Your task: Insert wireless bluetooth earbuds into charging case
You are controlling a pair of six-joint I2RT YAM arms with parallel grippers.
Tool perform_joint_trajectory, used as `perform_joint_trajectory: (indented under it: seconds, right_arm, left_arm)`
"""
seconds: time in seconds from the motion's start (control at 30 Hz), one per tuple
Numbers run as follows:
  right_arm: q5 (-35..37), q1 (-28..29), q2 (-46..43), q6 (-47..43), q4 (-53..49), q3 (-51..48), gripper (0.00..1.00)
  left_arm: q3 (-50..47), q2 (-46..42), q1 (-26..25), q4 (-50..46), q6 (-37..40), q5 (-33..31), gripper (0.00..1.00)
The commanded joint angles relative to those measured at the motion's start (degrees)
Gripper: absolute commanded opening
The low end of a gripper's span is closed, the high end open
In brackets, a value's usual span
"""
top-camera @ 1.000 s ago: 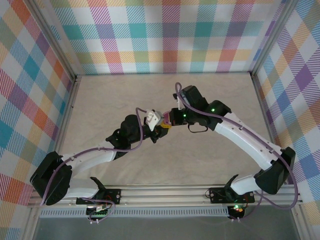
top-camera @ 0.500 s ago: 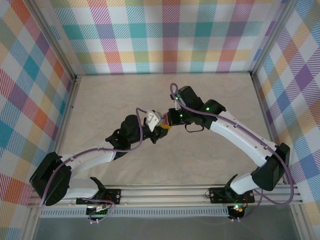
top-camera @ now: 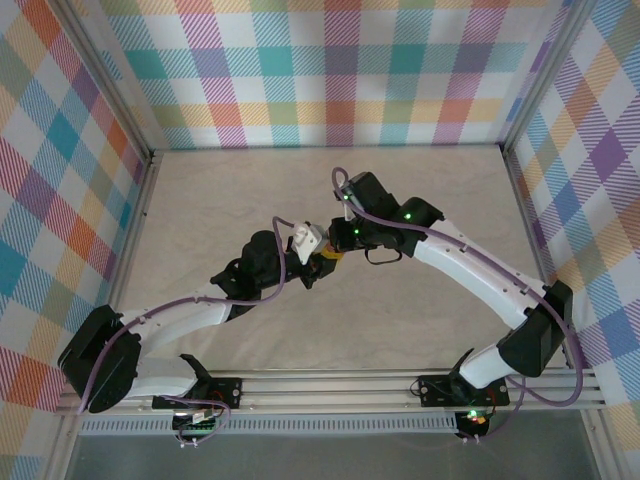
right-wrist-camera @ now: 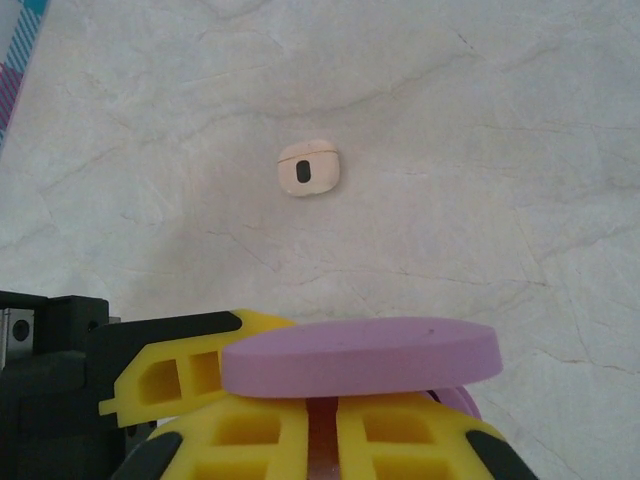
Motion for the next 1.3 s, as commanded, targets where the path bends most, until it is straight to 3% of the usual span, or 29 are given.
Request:
perform_joint_trajectory:
  seconds: [0.0, 0.77, 1.27]
  right_arm:
    - [-0.61, 0.91, 0.38, -0.2, -2.93, 2.27, 0.15]
    - [-2.34, 0.87, -1.71, 2.96, -5.18, 3.99, 0.33]
    - [-3.7, -0.65, -3.34, 1.05, -4.87, 5.66, 0.34]
  left_arm:
    - [0.84, -2.06, -0.74, 2.09, 0.42, 0.01, 0.0]
    - [0.33, -3.2, -0.99, 1.07, 0.12, -0.41, 0.0]
    - [0.23, -3.32, -1.27, 0.96, 0.55, -0.25, 0.0]
